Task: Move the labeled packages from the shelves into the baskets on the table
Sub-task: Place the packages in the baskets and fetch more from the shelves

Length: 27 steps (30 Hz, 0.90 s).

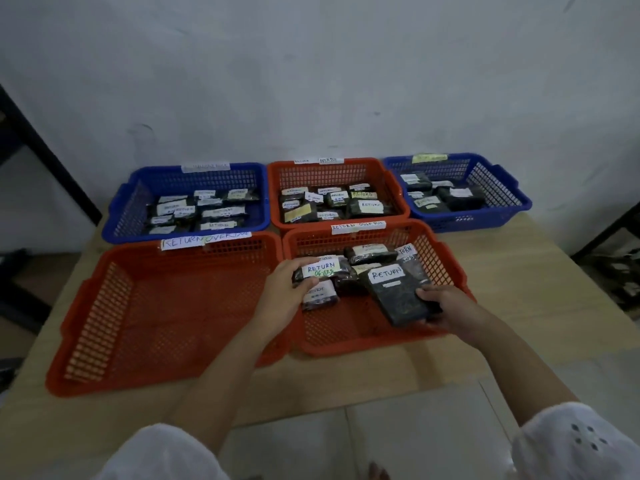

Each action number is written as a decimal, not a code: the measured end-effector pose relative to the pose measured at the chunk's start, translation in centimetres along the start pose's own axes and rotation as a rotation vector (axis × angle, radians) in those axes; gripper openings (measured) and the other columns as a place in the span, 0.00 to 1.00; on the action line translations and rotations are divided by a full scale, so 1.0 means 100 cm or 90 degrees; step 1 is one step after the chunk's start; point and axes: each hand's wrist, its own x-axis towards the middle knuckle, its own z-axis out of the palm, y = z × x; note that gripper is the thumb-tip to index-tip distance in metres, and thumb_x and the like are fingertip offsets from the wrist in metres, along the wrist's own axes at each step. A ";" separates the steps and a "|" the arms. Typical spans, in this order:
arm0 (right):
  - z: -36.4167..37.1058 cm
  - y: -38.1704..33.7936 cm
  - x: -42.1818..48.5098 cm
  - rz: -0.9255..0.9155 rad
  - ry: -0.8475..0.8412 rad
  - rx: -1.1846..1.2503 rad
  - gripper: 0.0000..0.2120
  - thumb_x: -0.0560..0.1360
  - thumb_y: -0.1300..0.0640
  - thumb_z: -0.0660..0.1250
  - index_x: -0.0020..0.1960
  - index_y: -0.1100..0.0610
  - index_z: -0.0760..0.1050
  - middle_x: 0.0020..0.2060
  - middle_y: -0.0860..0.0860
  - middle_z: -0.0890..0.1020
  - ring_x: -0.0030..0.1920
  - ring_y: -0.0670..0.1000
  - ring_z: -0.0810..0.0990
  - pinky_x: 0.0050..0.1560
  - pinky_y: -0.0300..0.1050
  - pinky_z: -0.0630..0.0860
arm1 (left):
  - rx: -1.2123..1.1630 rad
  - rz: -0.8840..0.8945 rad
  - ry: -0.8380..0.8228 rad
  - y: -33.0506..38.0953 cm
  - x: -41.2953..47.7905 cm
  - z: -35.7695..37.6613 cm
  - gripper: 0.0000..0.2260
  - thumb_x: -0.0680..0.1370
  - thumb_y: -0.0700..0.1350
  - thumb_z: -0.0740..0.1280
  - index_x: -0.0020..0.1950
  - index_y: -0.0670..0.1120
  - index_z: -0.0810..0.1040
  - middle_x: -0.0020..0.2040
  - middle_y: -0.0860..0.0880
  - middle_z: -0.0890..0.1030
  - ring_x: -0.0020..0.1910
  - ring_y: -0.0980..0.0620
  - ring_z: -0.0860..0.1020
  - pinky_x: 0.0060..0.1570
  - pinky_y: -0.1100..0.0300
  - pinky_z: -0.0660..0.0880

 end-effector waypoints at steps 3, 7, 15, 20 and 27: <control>-0.022 -0.006 0.021 0.041 -0.018 -0.084 0.09 0.78 0.63 0.61 0.58 0.62 0.70 0.43 0.59 0.79 0.35 0.55 0.77 0.26 0.42 0.74 | 0.003 -0.019 0.032 0.004 -0.001 0.021 0.15 0.77 0.42 0.67 0.63 0.51 0.76 0.55 0.54 0.73 0.52 0.60 0.72 0.44 0.79 0.70; -0.042 -0.008 0.036 0.083 -0.053 -0.200 0.05 0.78 0.63 0.58 0.54 0.62 0.68 0.36 0.59 0.79 0.23 0.51 0.75 0.19 0.37 0.69 | 0.022 -0.055 0.068 0.010 0.001 0.045 0.15 0.77 0.41 0.67 0.63 0.50 0.76 0.57 0.52 0.73 0.56 0.58 0.71 0.45 0.78 0.68; -0.039 0.001 0.057 0.122 -0.054 -0.158 0.10 0.77 0.70 0.55 0.55 0.60 0.66 0.52 0.61 0.77 0.50 0.59 0.77 0.45 0.53 0.80 | 0.009 -0.085 0.055 0.013 0.003 0.077 0.15 0.77 0.39 0.66 0.63 0.50 0.76 0.55 0.53 0.72 0.54 0.57 0.71 0.45 0.81 0.66; -0.031 0.007 0.061 0.124 -0.054 -0.246 0.11 0.77 0.71 0.55 0.43 0.58 0.69 0.44 0.55 0.77 0.42 0.52 0.76 0.37 0.39 0.73 | 0.014 -0.093 0.029 0.007 0.007 0.081 0.15 0.77 0.41 0.67 0.62 0.53 0.75 0.55 0.54 0.72 0.55 0.59 0.70 0.49 0.73 0.67; -0.020 0.009 0.062 0.000 -0.084 -0.566 0.15 0.79 0.57 0.61 0.63 0.61 0.73 0.61 0.57 0.76 0.61 0.58 0.74 0.62 0.46 0.71 | 0.024 -0.084 0.010 0.001 0.012 0.079 0.15 0.77 0.40 0.67 0.62 0.52 0.76 0.56 0.54 0.72 0.56 0.59 0.70 0.49 0.73 0.66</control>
